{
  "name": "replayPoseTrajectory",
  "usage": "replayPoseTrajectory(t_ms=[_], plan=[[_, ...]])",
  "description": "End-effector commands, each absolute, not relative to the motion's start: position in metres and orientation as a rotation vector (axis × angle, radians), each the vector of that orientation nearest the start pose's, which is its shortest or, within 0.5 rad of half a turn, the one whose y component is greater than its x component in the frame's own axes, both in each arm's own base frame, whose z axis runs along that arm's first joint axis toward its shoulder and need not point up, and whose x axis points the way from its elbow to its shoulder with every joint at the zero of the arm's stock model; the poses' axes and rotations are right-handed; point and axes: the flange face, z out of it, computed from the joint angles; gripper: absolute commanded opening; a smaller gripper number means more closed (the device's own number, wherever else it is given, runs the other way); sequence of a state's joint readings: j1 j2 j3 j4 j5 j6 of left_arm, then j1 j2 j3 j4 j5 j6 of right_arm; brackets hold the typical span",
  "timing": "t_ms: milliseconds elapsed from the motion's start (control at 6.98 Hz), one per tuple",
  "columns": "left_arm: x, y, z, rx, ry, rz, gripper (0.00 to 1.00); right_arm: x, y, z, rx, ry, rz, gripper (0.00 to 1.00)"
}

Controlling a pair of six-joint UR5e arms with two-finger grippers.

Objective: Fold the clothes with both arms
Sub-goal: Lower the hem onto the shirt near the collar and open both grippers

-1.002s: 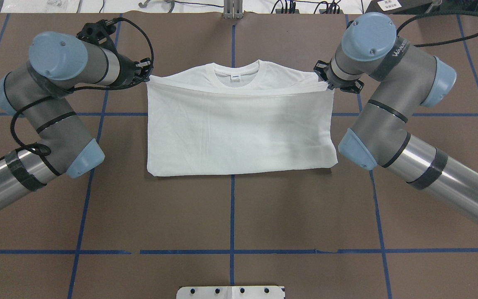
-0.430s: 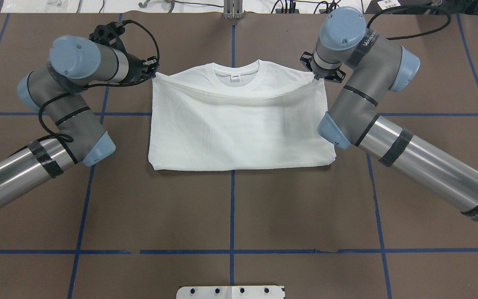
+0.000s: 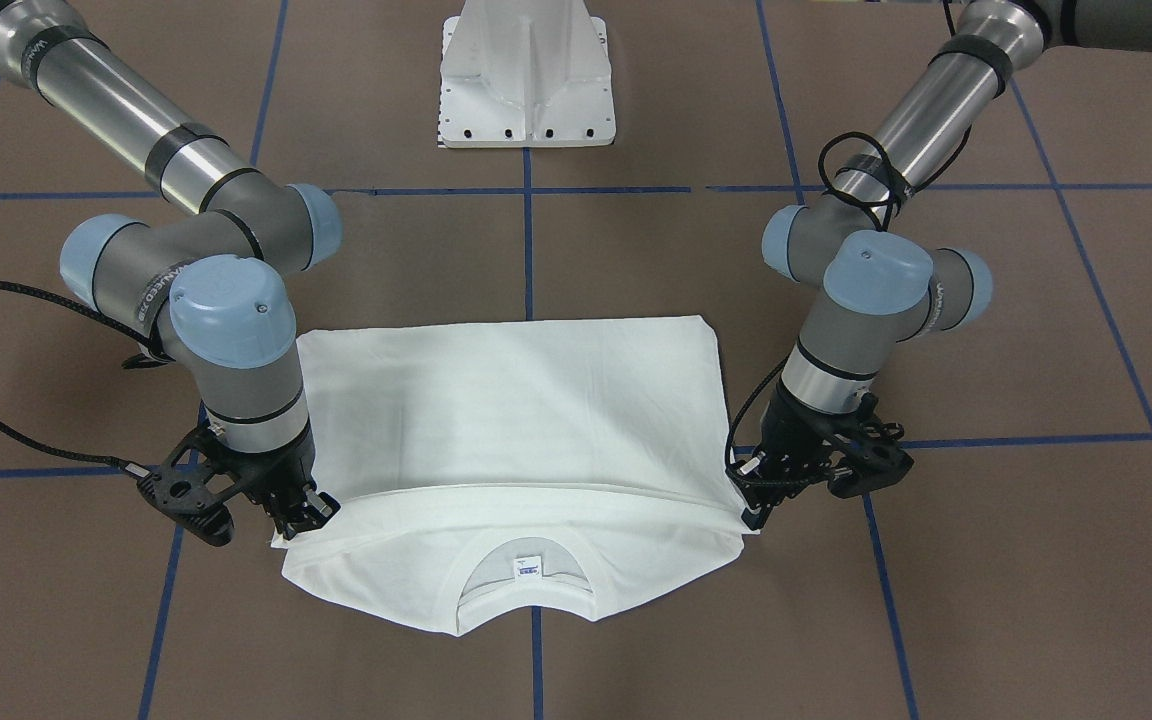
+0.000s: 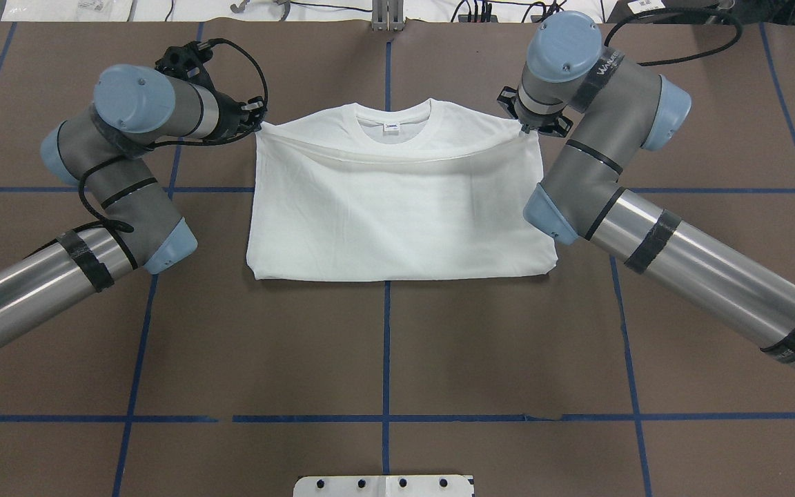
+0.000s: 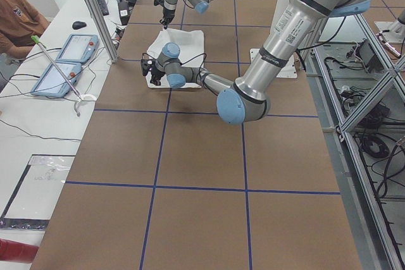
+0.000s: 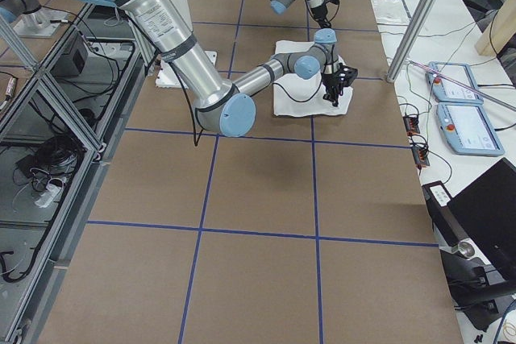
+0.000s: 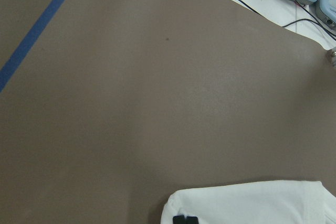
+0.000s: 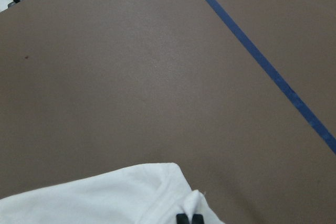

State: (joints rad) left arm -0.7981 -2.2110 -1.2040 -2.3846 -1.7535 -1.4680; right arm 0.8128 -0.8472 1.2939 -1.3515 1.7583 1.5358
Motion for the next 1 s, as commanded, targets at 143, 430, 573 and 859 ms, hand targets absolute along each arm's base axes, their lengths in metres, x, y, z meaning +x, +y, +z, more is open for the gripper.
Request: replayPoseTrajectory(t_ms=[143, 430, 573, 859], plan=[[0.451, -0.627, 0.354, 0.330, 1.065, -0.523, 0.29, -0.446, -0.645, 0.317, 0.118, -0.708, 0.689, 0.49], [0.444, -0.626, 0.355, 0.357, 1.104, -0.515, 0.29, -0.429, -0.628, 0.308, 0.087, -0.766, 0.690, 0.53], [0.442, -0.627, 0.354, 0.363, 1.117, -0.516, 0.29, -0.408, -0.584, 0.315, 0.049, -0.821, 0.710, 0.56], [0.439, -0.627, 0.357, 0.366, 1.116, -0.516, 0.29, -0.420, -0.502, 0.339, -0.034, -0.838, 0.737, 0.63]])
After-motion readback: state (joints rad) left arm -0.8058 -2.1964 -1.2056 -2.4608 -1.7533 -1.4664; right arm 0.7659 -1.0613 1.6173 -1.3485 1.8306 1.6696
